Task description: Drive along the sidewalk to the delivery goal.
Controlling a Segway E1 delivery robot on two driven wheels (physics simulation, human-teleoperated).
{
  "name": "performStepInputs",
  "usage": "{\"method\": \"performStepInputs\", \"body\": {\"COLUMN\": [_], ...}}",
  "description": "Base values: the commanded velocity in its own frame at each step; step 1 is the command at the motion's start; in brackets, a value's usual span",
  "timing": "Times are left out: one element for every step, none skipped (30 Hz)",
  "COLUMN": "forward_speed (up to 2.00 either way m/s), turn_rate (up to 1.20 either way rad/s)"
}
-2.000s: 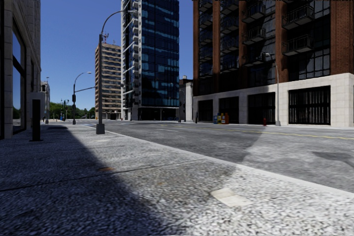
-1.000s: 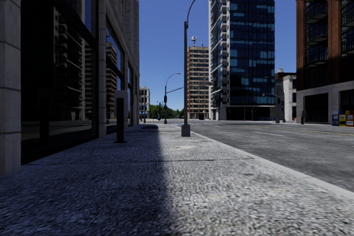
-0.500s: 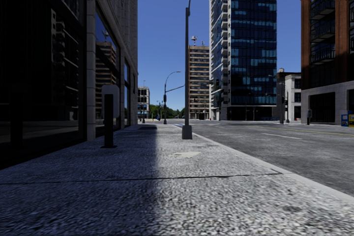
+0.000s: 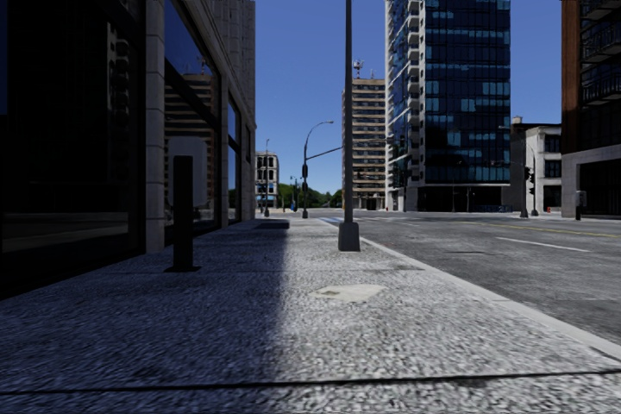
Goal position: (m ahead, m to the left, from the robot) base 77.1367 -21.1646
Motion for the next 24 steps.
{"method": "performStepInputs", "body": {"forward_speed": [2.0,2.0,2.0,2.0,2.0,2.0,2.0,2.0,2.0,2.0,2.0,2.0,2.0,2.0,2.0,2.0,2.0,2.0,2.0,2.0,2.0,2.0,2.0,2.0], "turn_rate": [0.27,0.27,0.27,0.27,0.27,0.27,0.27,0.27,0.27,0.27,0.27,0.27,0.27,0.27,0.27,0.0,0.0,0.0,0.0,0.0,0.0,0.0,0.0,0.0]}}
